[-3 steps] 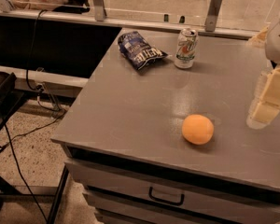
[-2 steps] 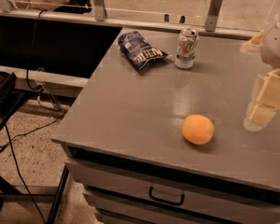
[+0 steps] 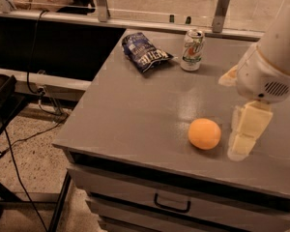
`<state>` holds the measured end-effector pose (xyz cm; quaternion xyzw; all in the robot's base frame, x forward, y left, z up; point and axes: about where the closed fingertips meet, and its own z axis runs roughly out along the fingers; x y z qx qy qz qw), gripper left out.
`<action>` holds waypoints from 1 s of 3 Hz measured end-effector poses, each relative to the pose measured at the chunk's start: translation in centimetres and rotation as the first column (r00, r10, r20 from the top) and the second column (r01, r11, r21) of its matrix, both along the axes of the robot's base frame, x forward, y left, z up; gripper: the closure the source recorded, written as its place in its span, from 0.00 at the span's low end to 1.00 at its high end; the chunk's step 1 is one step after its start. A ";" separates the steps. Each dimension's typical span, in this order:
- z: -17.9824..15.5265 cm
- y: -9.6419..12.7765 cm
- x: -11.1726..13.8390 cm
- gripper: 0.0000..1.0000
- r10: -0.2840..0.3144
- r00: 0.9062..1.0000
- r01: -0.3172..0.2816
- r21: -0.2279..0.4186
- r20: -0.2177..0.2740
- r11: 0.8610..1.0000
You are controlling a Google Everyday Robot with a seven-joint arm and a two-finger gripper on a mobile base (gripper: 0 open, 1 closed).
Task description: Pick orange
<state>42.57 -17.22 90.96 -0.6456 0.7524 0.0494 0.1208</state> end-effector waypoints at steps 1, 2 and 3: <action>-3.5 1.8 -1.1 0.00 0.038 0.998 -0.037 0.012 -0.051 0.999; -6.0 2.4 -1.8 0.15 0.035 0.996 -0.035 0.005 -0.083 0.999; -7.9 3.0 -2.1 0.46 0.014 0.990 -0.016 -0.014 -0.138 1.000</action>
Offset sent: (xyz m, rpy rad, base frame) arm -0.0270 0.0293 -0.0884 -0.0119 0.1226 0.0174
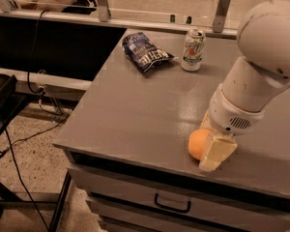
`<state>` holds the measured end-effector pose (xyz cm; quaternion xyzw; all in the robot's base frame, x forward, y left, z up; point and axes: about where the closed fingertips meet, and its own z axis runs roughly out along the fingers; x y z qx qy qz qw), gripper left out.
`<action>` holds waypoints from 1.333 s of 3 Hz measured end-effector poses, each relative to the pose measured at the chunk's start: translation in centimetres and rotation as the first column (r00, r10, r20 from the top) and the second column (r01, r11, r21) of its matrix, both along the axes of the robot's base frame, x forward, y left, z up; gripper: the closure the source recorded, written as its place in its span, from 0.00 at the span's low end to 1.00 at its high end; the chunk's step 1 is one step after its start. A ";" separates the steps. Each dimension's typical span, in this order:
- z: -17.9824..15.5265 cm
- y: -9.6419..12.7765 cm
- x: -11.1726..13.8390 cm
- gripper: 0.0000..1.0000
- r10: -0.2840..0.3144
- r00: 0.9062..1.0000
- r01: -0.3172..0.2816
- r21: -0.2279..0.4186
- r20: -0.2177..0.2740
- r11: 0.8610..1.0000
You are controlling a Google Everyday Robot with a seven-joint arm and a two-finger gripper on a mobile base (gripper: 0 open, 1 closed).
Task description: Pick orange
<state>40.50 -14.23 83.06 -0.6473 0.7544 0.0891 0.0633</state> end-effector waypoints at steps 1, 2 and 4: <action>0.0 0.7 0.4 0.77 -0.003 1.000 0.003 -0.009 -0.030 1.000; 0.0 0.7 0.4 0.98 -0.003 1.000 0.003 -0.009 -0.030 1.000; 6.8 -3.9 3.0 1.00 -0.123 0.992 0.113 0.226 0.030 0.968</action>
Offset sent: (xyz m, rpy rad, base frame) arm 0.0341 -0.0068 0.0380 0.0864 0.1103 -0.0845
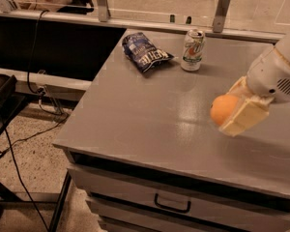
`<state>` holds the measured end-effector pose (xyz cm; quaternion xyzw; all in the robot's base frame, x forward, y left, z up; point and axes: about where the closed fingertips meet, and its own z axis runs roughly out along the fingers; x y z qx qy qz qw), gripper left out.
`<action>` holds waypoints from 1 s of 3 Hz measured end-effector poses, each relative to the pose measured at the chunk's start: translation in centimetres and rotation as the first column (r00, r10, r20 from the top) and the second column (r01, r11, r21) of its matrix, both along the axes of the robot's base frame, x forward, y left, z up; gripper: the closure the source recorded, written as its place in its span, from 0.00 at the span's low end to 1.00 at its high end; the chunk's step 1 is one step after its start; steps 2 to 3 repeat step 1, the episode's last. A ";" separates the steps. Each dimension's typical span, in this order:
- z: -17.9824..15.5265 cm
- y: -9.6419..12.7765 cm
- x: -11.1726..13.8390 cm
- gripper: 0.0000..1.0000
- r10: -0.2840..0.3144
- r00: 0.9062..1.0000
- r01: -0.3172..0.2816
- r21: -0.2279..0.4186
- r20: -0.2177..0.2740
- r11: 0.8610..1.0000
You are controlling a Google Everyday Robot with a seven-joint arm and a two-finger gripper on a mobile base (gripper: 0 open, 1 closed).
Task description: Pick orange
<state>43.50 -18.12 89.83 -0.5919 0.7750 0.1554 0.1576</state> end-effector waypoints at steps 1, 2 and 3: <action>0.5 0.4 0.3 1.00 0.001 1.000 -0.001 0.005 0.015 1.000; 0.5 0.4 0.3 1.00 0.001 1.000 -0.001 0.005 0.015 1.000; 0.5 0.4 0.3 1.00 0.001 1.000 -0.001 0.005 0.015 1.000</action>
Offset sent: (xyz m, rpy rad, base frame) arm 0.0000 0.0000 0.0000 0.0000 0.0000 0.0000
